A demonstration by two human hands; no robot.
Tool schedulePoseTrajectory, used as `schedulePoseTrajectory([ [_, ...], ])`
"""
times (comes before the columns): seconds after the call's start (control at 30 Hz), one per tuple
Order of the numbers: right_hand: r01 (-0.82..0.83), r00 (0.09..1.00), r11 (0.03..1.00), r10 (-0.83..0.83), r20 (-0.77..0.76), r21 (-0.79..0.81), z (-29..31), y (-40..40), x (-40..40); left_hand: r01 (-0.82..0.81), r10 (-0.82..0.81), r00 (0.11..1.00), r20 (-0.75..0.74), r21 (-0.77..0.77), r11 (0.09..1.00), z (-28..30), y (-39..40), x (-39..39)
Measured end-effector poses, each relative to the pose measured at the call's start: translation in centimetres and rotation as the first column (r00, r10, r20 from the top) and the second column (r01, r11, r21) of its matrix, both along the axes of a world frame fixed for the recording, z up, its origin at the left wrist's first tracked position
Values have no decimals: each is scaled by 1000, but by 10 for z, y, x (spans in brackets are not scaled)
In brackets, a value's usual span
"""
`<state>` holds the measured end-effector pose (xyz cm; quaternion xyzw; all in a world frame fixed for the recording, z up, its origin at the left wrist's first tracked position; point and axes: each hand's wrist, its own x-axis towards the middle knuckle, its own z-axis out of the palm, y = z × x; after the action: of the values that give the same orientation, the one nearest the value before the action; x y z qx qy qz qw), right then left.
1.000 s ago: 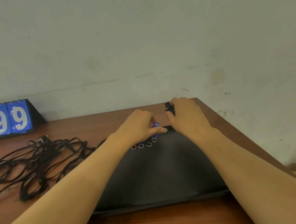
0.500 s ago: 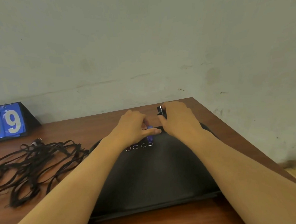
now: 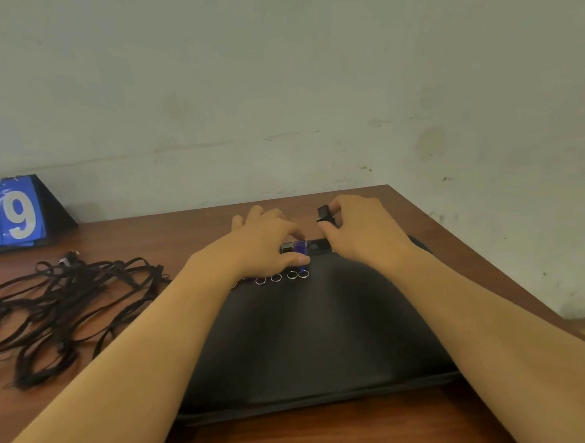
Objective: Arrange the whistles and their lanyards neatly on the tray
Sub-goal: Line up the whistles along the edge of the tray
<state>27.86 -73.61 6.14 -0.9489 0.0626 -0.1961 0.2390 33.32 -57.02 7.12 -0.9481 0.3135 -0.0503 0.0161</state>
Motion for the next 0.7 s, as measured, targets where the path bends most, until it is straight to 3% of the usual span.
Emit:
schedulePoseTrajectory([
  [0.17, -60, 964, 974, 113, -239, 219, 2, 5, -4, -15, 16, 999, 39, -31, 999, -1, -2, -2],
  [0.47, -64, 958, 931, 158, -240, 360, -3, 5, -1, -40, 61, 994, 95, -211, 977, 5, 4, 2],
  [0.57, -55, 958, 942, 144, -249, 331, -3, 5, 0, -49, 74, 991, 109, -216, 975, 3, 5, 4],
  [0.7, -65, 960, 983, 109, -257, 173, -3, 7, -1, -42, 68, 993, 100, -241, 970, 2, 7, 7],
])
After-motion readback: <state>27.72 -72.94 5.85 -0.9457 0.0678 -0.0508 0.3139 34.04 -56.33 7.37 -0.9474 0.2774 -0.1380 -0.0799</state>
